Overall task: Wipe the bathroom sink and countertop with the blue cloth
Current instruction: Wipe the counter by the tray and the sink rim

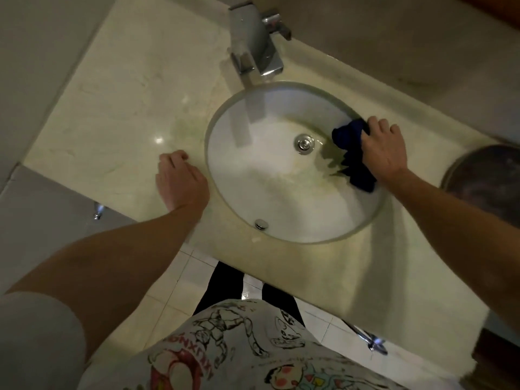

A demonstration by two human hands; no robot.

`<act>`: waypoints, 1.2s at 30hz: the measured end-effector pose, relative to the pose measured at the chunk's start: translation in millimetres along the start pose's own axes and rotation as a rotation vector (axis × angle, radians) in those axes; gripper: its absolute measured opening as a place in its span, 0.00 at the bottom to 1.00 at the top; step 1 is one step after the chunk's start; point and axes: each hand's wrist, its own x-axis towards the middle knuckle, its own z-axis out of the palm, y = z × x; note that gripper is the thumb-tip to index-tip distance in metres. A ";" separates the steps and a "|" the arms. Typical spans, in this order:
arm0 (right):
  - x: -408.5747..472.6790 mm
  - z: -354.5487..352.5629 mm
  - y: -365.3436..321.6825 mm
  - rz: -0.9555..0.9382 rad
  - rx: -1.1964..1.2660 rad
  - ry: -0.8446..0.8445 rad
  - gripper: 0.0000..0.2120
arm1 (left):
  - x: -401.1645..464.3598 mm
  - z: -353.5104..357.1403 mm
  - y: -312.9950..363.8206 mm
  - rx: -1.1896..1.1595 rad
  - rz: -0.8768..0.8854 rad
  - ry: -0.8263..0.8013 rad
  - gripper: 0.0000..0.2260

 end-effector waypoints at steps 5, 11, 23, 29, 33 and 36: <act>-87.0 11.6 -13.6 0.244 0.093 -0.077 0.12 | -0.8 2.0 -1.2 0.002 0.019 0.033 0.15; -144.5 -5.1 -101.2 0.499 0.304 -0.257 0.17 | -2.2 0.6 -1.8 -0.020 0.037 0.055 0.16; -138.6 -5.6 -145.1 0.506 0.468 -0.094 0.13 | 1.5 1.6 -3.4 0.005 -0.003 0.035 0.14; -95.7 -13.6 -151.7 0.291 0.804 -0.082 0.11 | 3.1 1.7 -3.8 0.032 -0.008 -0.012 0.13; -78.0 -6.1 -202.8 -0.013 0.919 -0.276 0.12 | 2.1 2.6 -5.9 -0.002 -0.006 -0.010 0.11; -61.5 -12.7 -241.7 0.002 1.043 -0.325 0.12 | 0.3 4.7 -6.5 -0.013 -0.010 -0.013 0.13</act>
